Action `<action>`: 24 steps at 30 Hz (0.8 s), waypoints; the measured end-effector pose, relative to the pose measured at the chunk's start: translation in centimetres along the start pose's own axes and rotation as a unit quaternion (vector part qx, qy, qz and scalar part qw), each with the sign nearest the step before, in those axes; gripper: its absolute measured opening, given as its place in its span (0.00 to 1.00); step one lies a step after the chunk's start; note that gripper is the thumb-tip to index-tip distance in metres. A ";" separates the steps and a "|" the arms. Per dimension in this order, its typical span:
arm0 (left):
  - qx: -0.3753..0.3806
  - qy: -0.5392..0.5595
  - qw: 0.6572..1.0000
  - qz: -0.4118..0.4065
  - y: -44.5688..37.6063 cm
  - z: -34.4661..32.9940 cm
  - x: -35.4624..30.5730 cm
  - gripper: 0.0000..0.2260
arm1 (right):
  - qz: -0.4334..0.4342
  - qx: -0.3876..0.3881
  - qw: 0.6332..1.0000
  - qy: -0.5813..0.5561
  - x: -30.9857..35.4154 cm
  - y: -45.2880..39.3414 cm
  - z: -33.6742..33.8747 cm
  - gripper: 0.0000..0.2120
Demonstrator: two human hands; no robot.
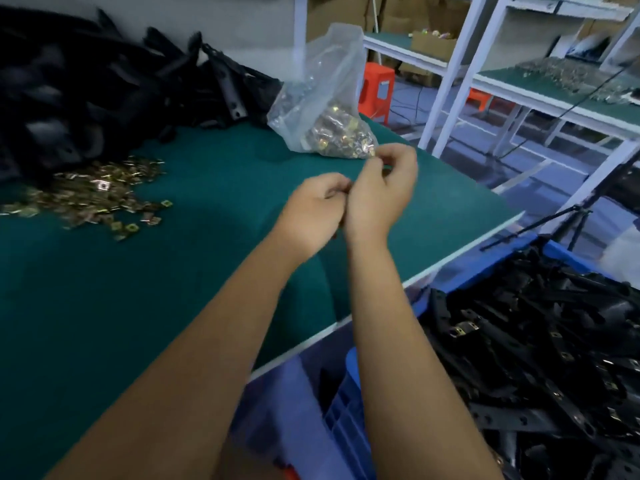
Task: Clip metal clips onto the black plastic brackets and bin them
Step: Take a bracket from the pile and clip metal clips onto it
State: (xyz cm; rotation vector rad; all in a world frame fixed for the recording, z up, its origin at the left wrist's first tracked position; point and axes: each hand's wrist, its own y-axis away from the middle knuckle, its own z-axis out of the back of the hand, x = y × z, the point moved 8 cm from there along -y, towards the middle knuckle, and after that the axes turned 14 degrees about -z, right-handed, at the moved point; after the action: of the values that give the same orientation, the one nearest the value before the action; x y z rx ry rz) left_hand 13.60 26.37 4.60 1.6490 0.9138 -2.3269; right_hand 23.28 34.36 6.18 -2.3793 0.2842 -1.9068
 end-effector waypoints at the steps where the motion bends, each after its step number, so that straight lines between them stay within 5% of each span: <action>1: -0.032 -0.024 0.999 -0.001 0.3 2.9 0.7 0.14 | 0.003 0.066 0.997 0.042 -0.3 1.5 -3.5 0.09; 5: -0.155 -0.142 0.977 0.023 3.1 13.7 3.5 0.14 | 0.006 0.325 0.928 0.183 -3.7 8.8 -14.8 0.07; 9: -0.273 -0.135 0.949 0.084 6.8 20.8 6.9 0.16 | 0.017 0.449 0.852 0.267 -6.8 13.5 -20.5 0.07; 13: -0.315 -0.049 0.933 0.169 7.8 24.2 9.7 0.12 | 0.027 0.464 0.813 0.351 -9.2 14.4 -22.9 0.08; 19: -0.391 -0.103 0.898 0.175 6.9 26.9 10.4 0.12 | 0.055 0.453 0.806 0.378 -10.2 13.7 -24.1 0.06; 24: -0.345 -0.145 0.912 0.168 6.6 26.5 10.3 0.12 | -0.013 0.498 0.820 0.282 -9.8 13.4 -27.8 0.07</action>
State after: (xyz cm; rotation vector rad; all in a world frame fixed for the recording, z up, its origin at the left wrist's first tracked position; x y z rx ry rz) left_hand -8.78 8.73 -1.59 1.0344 1.1014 -1.6688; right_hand -7.06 24.62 0.59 -1.1273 -0.5928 -1.9751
